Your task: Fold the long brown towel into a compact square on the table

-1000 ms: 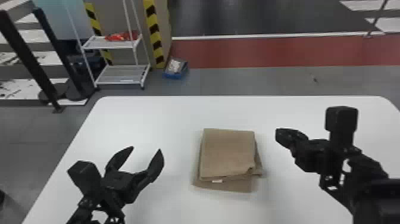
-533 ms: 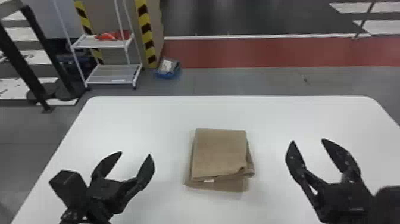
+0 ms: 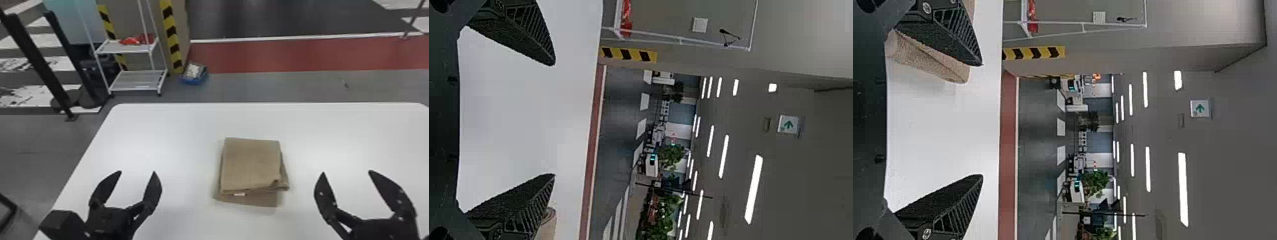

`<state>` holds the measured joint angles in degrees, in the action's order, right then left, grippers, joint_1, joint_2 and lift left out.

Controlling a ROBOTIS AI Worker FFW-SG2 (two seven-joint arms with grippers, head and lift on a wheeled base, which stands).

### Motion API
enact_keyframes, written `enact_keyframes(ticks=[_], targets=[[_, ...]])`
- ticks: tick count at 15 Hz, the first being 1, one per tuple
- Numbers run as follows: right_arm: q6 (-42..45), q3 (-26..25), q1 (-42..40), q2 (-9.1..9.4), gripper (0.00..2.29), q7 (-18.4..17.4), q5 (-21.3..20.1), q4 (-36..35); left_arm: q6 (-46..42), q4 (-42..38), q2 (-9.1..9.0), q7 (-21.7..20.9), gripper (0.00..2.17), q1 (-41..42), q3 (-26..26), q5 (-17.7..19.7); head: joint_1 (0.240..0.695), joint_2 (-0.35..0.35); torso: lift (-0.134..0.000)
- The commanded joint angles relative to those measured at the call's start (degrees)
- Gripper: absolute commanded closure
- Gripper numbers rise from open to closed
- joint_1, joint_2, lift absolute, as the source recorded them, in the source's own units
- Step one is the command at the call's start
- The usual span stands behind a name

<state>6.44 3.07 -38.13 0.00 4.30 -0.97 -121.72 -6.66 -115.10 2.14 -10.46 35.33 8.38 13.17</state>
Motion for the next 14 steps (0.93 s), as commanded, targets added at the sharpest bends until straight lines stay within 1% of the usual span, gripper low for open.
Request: enact_keyframes(ticks=[1, 14], targets=[[-0.1, 0.4, 0.0, 0.05, 0.08, 0.0, 0.0, 0.1, -0.6, -0.4, -0.29, 0.2, 0.08, 0.4, 0.4, -0.2, 0.695, 0.135, -0.124], [0.1, 0.9, 0.9, 0.05, 0.09, 0.0, 0.0, 1.5, -0.8, -0.8, -0.38, -0.1, 0.08, 1.1, 1.6, -0.2, 0.695, 0.166, -0.124]])
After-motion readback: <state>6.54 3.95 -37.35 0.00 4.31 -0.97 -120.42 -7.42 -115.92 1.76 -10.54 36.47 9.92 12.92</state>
